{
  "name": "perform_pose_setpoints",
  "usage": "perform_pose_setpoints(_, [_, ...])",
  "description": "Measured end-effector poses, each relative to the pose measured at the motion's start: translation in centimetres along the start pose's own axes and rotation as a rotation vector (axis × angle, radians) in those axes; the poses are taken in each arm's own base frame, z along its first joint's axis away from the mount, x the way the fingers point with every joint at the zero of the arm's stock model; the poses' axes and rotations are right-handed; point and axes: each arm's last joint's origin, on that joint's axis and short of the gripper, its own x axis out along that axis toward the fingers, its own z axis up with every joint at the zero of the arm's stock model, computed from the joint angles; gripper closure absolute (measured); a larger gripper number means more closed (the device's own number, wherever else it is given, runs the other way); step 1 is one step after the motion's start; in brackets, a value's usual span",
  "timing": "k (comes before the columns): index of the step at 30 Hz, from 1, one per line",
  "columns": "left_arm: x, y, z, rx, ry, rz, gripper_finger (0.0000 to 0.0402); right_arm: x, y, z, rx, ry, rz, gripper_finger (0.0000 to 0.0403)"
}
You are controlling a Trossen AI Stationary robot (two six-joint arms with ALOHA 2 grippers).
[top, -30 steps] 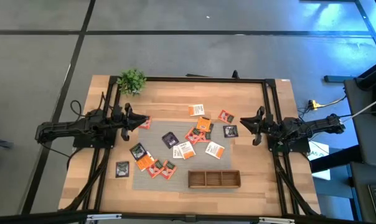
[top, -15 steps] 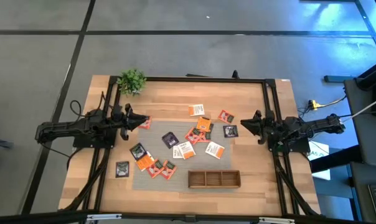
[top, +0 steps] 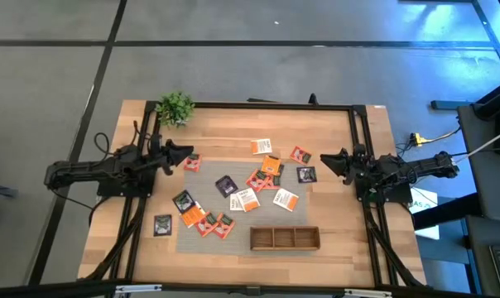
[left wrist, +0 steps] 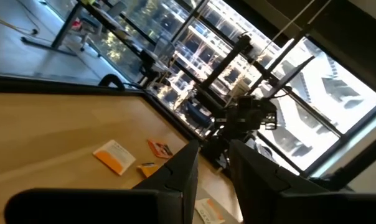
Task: Pick & Place Tea
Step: Put the black tea bag into the right compartment of the wooden organizer
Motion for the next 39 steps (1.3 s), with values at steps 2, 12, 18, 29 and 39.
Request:
perform_pose_setpoints(2, [0.1,0.0,0.0,-0.003,-0.005,0.005,0.0313,0.0,0.0,0.0,0.0,0.0,0.0,0.023])
perform_pose_setpoints(12, [1.5,-1.7,1.2,0.001,-0.066,-0.105,0.0313,0.0,-0.2,0.2,-0.049,-0.064,-0.078,0.0109])
perform_pose_setpoints(18, [4.5,-4.6,3.1,0.181,0.013,-0.129,0.0313,-0.1,-0.3,0.7,-0.059,-0.162,-0.166,0.0098])
perform_pose_setpoints(29, [13.5,-7.1,3.3,0.291,0.22,-0.103,0.0313,-0.1,-0.1,1.0,-0.035,-0.196,-0.149,0.0113])
perform_pose_setpoints(39, [20.1,-5.6,1.0,0.281,0.408,-0.12,0.0313,-0.1,0.0,1.0,-0.036,-0.186,-0.136,0.0116])
